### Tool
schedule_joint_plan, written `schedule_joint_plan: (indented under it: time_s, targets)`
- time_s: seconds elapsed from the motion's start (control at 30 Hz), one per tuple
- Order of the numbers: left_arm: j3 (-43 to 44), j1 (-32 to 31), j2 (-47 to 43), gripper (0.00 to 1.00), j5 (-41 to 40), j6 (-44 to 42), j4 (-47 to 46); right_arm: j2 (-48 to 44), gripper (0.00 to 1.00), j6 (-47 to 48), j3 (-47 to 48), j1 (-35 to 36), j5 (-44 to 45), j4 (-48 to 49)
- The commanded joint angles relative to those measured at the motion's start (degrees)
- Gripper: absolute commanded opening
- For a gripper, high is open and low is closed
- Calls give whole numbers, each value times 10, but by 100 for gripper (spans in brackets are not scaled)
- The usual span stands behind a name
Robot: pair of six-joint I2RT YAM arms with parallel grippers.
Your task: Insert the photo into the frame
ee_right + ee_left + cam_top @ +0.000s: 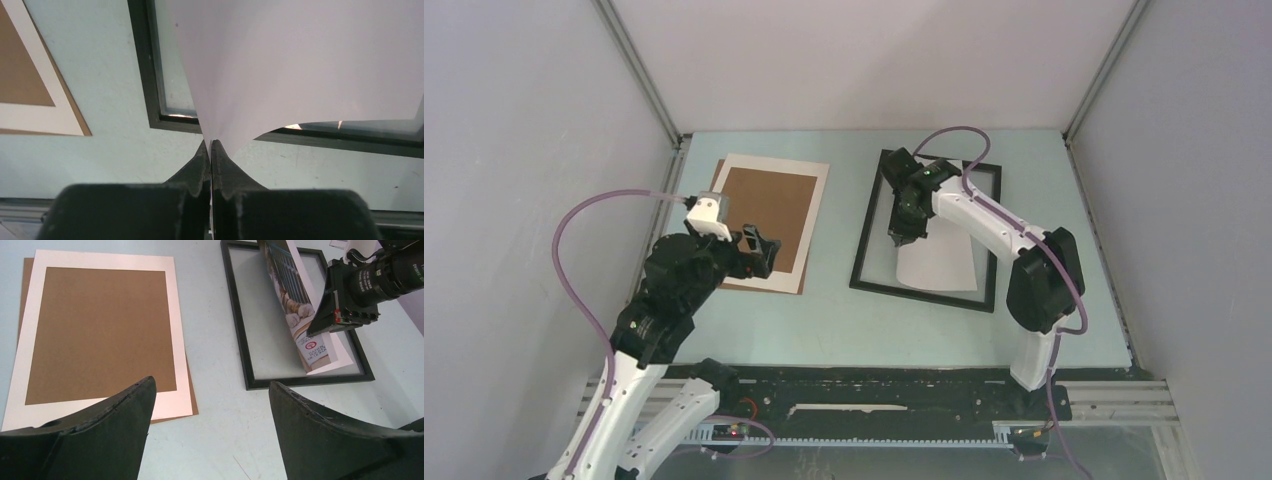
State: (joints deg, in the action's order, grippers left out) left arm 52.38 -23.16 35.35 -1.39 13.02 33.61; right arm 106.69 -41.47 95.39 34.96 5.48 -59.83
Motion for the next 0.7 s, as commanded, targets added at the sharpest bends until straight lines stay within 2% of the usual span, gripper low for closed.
schedule_joint_plan:
  time_s: [0.0, 0.13, 0.23, 0.33, 0.53, 0.67]
  targets:
    - [-5, -5, -4, 91, -12, -11, -12, 8, 0, -88, 19, 3, 47, 10]
    - [-4, -9, -3, 91, -12, -11, -11, 57, 0, -150, 78, 10, 94, -76]
    - [-4, -11, -3, 91, -12, -12, -10, 73, 0, -184, 98, 20, 104, -95]
    - [-5, -12, -3, 91, -15, -12, -10, 68, 0, -219, 95, 33, 110, -92]
    - [-4, -17, -7, 91, -16, -13, -9, 50, 0, -284, 92, 42, 141, -148]
    - [-5, -18, -7, 91, -16, -13, -9, 13, 0, -317, 62, 50, 150, -139]
